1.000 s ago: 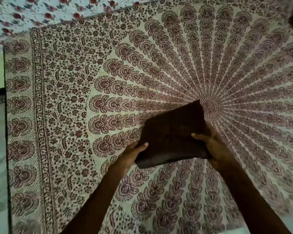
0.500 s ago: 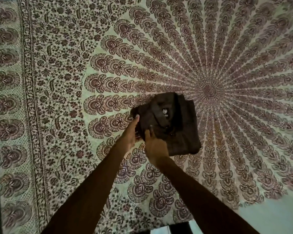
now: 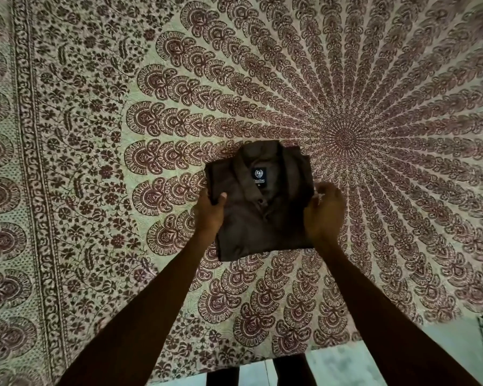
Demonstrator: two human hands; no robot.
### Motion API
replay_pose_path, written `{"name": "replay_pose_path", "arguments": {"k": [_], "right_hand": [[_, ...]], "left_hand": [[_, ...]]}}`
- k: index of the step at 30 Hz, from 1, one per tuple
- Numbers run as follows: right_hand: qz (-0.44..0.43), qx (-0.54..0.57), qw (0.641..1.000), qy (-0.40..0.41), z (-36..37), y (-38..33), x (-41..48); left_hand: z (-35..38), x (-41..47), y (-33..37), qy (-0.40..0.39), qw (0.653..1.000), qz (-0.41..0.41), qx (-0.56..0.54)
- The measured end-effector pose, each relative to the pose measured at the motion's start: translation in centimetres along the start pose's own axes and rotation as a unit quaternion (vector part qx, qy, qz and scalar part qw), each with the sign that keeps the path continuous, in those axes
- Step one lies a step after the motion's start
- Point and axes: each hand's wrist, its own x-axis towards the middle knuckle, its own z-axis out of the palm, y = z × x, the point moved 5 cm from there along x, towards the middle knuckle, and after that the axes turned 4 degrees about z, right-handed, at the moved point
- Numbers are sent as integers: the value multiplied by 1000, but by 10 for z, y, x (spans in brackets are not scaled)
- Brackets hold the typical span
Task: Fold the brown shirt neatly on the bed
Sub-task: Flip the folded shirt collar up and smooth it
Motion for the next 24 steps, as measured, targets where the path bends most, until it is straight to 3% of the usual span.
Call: {"name": "replay_pose_path", "arguments": {"k": [3, 5, 11, 14, 17, 20, 24], "right_hand": [[70, 28, 986, -148, 18, 31, 19], [37, 44, 979, -196, 28, 34, 24], [-26, 10, 987, -158, 36, 21, 30], [7, -28, 993, -115, 26, 25, 23], [46, 12, 986, -159, 19, 46, 12], [31, 43, 979, -197, 9, 58, -2], [24, 84, 986, -145, -6, 55, -9]], "left_hand": [[4, -4, 1, 51, 998, 24, 30], [6, -2, -1, 62, 997, 25, 25], [-3, 3, -4, 113, 992, 20, 43], [-7, -5, -4, 148, 988, 44, 30], [-9, -27, -7, 196, 977, 40, 72], [-5, -45, -19, 177, 980, 21, 90], [-4, -63, -30, 170, 984, -2, 46]]}}
